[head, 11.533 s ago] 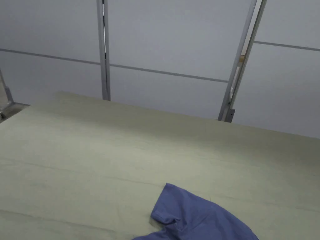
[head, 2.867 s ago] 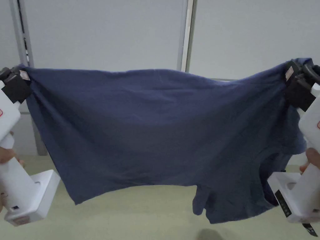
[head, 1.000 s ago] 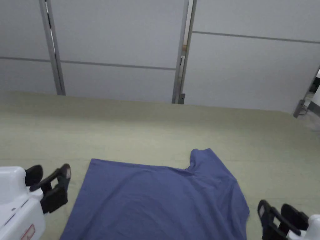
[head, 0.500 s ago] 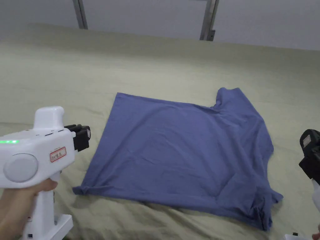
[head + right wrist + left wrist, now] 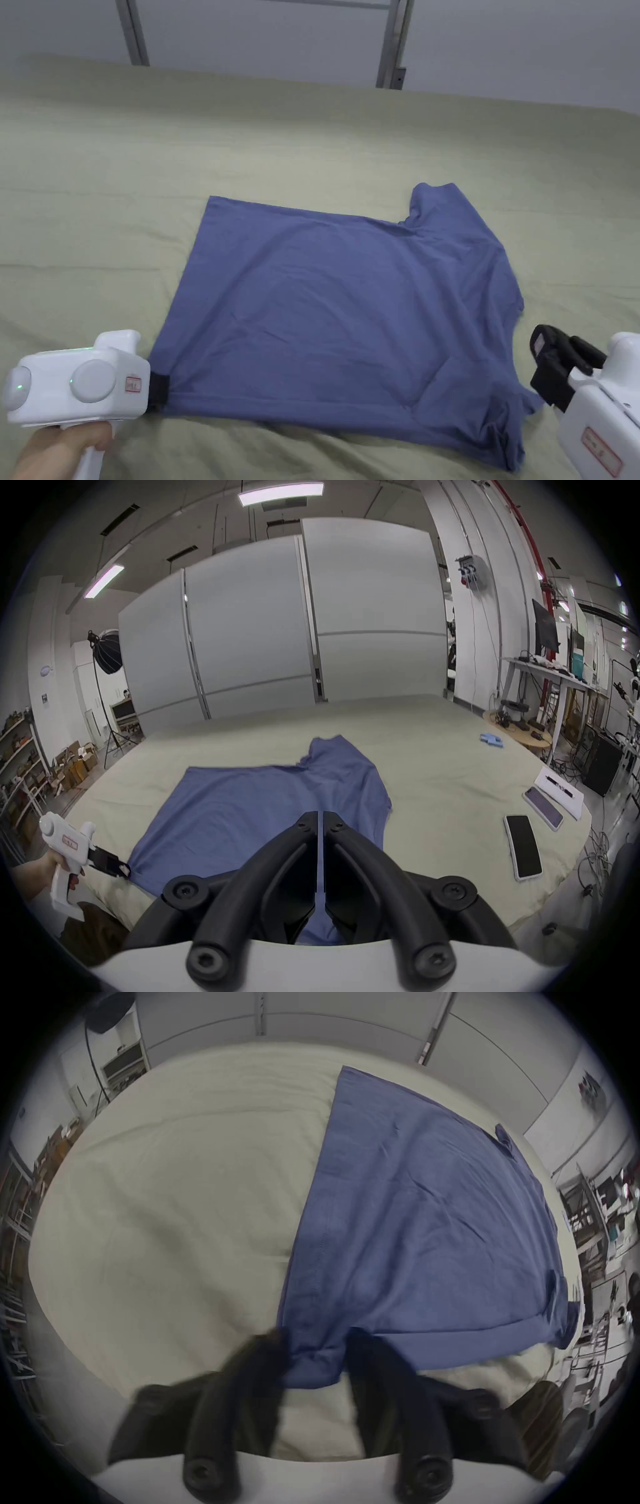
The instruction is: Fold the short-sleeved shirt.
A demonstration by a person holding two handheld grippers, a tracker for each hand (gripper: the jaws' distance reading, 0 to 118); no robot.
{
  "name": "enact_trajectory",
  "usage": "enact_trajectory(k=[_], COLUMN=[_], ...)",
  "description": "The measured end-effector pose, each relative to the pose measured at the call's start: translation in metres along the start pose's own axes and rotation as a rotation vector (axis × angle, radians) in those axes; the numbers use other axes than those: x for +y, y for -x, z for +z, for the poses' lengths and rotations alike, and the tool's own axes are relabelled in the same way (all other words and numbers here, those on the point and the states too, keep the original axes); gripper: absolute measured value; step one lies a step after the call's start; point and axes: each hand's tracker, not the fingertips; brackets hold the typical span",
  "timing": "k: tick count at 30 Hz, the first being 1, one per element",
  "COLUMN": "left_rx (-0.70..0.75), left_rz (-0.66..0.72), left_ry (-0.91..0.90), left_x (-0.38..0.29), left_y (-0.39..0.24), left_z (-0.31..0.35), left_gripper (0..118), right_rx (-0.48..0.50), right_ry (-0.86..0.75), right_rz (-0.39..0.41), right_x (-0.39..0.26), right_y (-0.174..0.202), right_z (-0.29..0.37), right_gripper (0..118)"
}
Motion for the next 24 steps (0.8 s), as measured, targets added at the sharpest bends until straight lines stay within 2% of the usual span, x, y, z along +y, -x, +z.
enact_trajectory(k=[1, 2, 3, 5, 9, 10, 11, 12, 13, 14, 19, 22, 24], left_rx=[0.000, 0.002, 0.003, 0.004, -0.033, -0.038, -0.044, -0.048, -0.056, -0.069, -0.089, -0.108, -0.109], left_rz=[-0.005, -0.025, -0.053, -0.099, -0.089, -0.084, -0.075, -0.068, -0.057, -0.043, 0.005, 0.020, 0.042], left_ry=[0.010, 0.022, 0.025, -0.034, -0.078, -0.087, -0.089, -0.097, -0.106, -0.115, -0.211, -0.261, -0.293], left_x=[0.001, 0.002, 0.000, -0.004, -0.002, -0.001, 0.000, 0.002, 0.004, 0.007, 0.032, 0.068, 0.096], left_y=[-0.002, -0.005, -0.009, -0.015, -0.016, -0.016, -0.017, -0.016, -0.015, -0.014, -0.012, -0.018, -0.023], left_z=[-0.001, -0.001, 0.002, 0.014, 0.031, 0.035, 0.037, 0.040, 0.044, 0.047, 0.066, 0.071, 0.067], left_gripper=[9, 9, 8, 8, 8, 8, 8, 8, 8, 8, 8, 8, 8], right_rx=[-0.008, -0.019, -0.029, -0.052, -0.099, -0.082, -0.053, -0.041, -0.044, -0.040, -0.045, -0.041, -0.033], right_ry=[0.053, 0.138, 0.236, 0.477, 0.621, 0.656, 0.669, 0.669, 0.661, 0.646, 0.410, 0.286, 0.261], right_rz=[-0.007, -0.015, -0.028, -0.046, -0.064, -0.083, -0.111, -0.133, -0.128, -0.128, -0.045, -0.050, -0.068], right_x=[-0.002, -0.005, -0.007, -0.026, -0.083, -0.093, -0.101, -0.095, -0.093, -0.093, -0.055, -0.011, 0.019], right_y=[-0.004, -0.009, -0.014, -0.033, -0.062, -0.066, -0.071, -0.065, -0.062, -0.060, -0.051, -0.052, -0.057], right_z=[-0.006, -0.015, -0.026, -0.055, -0.091, -0.098, -0.104, -0.102, -0.101, -0.100, -0.078, -0.085, -0.105], right_gripper=[45, 85, 115, 118, 118, 114, 104, 80, 30, 9, 8, 8, 8])
